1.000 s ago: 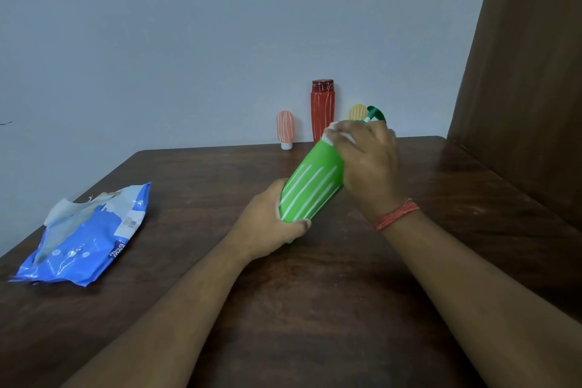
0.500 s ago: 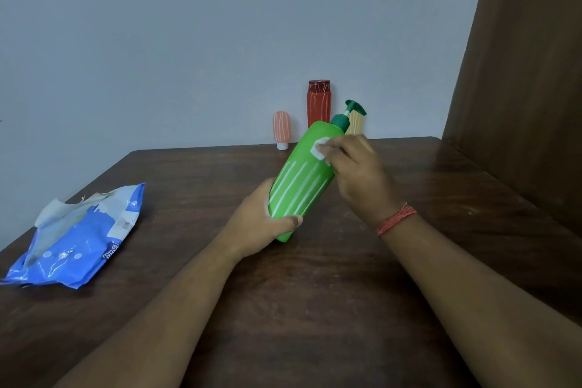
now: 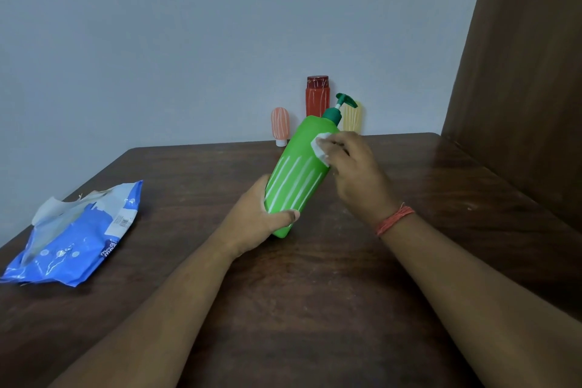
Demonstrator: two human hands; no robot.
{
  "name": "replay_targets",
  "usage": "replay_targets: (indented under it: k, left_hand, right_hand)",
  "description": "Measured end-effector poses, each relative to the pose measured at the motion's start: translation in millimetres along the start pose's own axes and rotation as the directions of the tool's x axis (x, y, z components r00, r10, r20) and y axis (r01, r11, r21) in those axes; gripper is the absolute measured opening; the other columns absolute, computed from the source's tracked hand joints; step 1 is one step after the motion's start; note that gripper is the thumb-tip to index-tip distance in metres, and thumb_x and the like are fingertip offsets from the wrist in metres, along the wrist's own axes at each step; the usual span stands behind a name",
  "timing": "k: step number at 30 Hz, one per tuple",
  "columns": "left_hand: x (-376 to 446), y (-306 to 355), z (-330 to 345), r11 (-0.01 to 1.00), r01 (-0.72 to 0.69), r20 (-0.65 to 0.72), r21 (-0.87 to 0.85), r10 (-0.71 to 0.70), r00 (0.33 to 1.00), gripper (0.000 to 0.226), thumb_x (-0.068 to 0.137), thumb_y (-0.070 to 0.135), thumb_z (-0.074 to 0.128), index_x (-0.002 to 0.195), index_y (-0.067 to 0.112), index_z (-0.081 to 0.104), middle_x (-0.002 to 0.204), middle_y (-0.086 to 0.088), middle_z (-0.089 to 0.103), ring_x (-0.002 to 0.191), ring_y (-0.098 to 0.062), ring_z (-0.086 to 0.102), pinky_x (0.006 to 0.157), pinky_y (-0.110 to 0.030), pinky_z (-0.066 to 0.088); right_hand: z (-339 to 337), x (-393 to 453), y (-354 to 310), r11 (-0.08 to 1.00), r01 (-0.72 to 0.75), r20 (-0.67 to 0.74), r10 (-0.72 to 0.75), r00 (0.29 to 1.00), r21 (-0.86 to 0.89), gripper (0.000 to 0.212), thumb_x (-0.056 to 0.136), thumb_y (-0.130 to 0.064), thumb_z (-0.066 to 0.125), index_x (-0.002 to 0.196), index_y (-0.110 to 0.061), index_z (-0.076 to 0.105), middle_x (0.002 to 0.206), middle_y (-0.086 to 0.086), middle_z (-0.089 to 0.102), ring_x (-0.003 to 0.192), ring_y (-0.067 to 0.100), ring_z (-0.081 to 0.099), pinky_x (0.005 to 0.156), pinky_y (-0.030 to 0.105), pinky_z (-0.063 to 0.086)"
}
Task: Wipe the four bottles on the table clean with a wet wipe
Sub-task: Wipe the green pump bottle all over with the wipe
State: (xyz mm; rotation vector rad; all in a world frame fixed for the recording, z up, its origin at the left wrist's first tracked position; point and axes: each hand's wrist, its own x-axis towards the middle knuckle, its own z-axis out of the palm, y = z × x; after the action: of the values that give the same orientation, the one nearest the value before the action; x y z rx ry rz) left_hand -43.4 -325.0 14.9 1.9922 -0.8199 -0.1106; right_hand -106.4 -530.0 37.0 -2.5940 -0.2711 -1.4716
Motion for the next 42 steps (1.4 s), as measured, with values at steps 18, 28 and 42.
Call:
replay_targets:
  k: [18,28,42]
  left_hand:
    - [0,0,0,0.996,0.035,-0.014,-0.079,-0.036,0.999,0.066,0.066,0.04,0.077,0.125,0.033,0.051,0.109,0.007,0.067,0.098,-0.01,0.066,0.086,-0.036,0.056]
    - [-2,2,-1,0.996,0.027,-0.011,-0.088,-0.028,1.0,0.065,0.069,0.038,0.078,0.127,0.034,0.048,0.111,0.009,0.066,0.099,-0.008,0.065,0.08,-0.028,0.053]
    - [-1,-1,0,0.996,0.018,0.022,-0.088,-0.016,1.0,0.058,0.071,0.033,0.083,0.119,0.041,0.051,0.112,0.008,0.067,0.1,-0.008,0.066,0.089,-0.036,0.056]
  right_hand:
    - [-2,-1,-1,0.993,-0.043,-0.049,0.049,0.998,0.113,0.014,0.089,0.002,0.065,0.102,0.002,0.067,0.098,0.016,0.06,0.09,0.025,0.06,0.085,0.027,0.046]
    - [4,0,-3,0.898,-0.337,-0.079,0.372,0.925,0.285,0.006,0.09,-0.008,0.067,0.097,-0.007,0.066,0.099,0.005,0.063,0.085,0.013,0.059,0.077,0.019,0.046]
    - [6,4,-4,0.177,-0.552,0.25,0.751,0.611,0.815,0.014,0.093,-0.006,0.065,0.09,-0.02,0.066,0.091,0.004,0.074,0.084,0.014,0.069,0.071,0.028,0.054]
